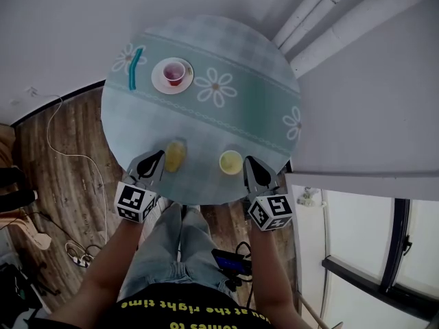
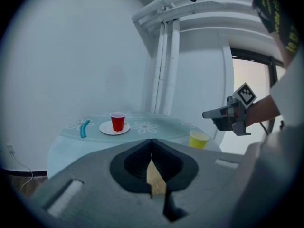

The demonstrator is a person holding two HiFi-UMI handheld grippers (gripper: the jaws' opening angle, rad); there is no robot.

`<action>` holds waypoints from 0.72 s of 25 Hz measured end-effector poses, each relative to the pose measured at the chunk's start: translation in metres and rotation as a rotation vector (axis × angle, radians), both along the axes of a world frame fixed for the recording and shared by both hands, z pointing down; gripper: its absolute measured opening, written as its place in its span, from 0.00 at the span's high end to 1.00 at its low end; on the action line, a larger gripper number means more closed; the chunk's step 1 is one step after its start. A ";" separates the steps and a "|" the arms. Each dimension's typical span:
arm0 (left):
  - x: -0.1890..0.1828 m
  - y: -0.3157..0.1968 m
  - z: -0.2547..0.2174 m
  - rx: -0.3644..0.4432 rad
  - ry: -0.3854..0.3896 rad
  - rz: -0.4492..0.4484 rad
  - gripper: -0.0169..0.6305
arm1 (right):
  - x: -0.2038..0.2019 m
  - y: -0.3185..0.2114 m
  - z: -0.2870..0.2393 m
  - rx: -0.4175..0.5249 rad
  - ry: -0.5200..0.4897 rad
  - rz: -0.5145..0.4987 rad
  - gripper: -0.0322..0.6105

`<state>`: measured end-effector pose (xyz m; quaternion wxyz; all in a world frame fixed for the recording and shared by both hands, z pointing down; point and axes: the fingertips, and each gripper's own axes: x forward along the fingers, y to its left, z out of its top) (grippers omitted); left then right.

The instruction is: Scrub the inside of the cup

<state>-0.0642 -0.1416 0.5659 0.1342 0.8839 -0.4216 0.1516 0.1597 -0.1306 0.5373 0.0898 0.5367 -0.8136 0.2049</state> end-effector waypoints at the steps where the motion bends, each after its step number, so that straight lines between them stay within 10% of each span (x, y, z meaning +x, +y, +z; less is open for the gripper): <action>1: 0.001 0.000 0.003 -0.009 -0.002 0.002 0.97 | 0.001 0.000 0.002 -0.006 0.000 0.000 0.94; 18: 0.009 -0.006 0.044 -0.143 -0.043 0.007 0.74 | -0.004 -0.001 0.035 -0.124 0.000 -0.024 0.77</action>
